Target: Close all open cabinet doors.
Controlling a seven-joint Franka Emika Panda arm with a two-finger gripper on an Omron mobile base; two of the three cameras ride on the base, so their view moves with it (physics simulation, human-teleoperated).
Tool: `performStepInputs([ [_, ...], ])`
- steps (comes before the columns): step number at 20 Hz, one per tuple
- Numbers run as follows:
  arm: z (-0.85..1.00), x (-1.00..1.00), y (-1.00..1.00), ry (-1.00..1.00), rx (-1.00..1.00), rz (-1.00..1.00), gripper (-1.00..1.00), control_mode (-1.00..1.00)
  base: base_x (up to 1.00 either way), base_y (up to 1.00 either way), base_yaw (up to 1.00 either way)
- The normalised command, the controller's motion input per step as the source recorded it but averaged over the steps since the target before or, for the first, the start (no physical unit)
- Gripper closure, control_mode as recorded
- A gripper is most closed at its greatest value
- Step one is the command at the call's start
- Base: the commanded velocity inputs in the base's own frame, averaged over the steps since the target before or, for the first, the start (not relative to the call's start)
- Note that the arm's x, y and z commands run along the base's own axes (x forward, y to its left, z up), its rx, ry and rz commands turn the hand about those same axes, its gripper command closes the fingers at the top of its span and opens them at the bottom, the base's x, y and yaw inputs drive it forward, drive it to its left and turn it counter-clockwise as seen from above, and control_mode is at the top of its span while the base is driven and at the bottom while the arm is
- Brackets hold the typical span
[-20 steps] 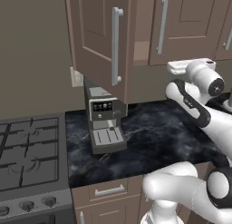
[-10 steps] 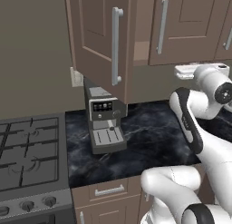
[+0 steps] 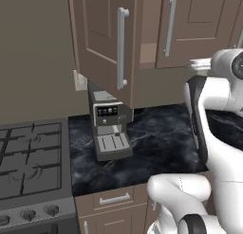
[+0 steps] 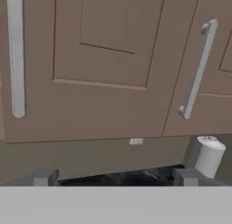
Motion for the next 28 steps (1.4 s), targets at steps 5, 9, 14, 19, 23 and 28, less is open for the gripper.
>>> performStepInputs([
  [5,0.16,-0.59,-0.01,0.21,0.00,-0.05,-1.00,-1.00,0.00,0.00,0.00],
  [9,0.00,-0.73,0.00,0.03,0.00,-0.03,-1.00,-1.00,0.00,0.00,0.00],
  [14,0.00,-0.79,0.00,0.00,0.00,-0.05,-1.00,-1.00,0.00,0.00,0.00],
  [19,-0.01,-0.76,0.21,0.00,0.00,-0.03,-1.00,-1.00,0.00,0.00,0.00],
  [23,0.00,-0.63,0.53,0.00,0.00,-0.03,-1.00,-1.00,0.00,0.00,0.00],
  [28,0.00,-0.39,0.74,0.00,0.00,-0.02,-1.00,-1.00,0.00,0.00,0.00],
])
